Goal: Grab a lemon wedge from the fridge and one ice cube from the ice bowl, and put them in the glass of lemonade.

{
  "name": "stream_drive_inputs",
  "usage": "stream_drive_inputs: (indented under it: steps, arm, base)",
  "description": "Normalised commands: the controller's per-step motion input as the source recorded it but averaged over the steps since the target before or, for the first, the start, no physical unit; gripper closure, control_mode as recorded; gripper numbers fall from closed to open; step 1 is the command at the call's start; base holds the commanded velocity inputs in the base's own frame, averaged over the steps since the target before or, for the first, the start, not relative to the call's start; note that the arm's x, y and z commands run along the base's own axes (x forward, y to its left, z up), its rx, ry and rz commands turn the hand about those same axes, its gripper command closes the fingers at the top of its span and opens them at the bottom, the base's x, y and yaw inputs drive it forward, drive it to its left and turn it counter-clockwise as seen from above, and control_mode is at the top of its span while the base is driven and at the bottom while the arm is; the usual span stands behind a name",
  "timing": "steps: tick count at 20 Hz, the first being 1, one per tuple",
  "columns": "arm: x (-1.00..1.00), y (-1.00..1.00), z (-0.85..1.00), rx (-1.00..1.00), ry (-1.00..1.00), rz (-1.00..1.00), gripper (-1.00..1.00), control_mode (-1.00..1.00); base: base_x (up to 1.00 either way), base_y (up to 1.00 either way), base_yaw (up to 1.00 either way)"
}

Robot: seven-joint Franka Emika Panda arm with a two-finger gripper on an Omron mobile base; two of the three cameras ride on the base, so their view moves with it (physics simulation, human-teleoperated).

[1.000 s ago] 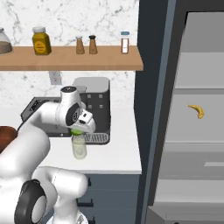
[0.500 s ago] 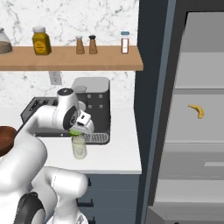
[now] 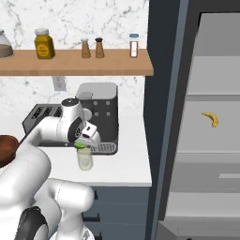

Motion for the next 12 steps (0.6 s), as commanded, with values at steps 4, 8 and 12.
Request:
stream_drive_inputs:
  steps: [4,8,12]
  arm:
    - [0.00,0.00,-0.21,0.00,0.00,0.00,1.00,-1.00]
    - [0.00,0.00,0.00,0.00,0.00,0.00,1.00,-1.00]
    - [0.00,0.00,0.00,0.00,0.00,0.00,1.00,-1.00]
  base:
    - [0.00,0.00,0.00]
    - [0.00,0.00,0.00]
    - [0.00,0.00,0.00]
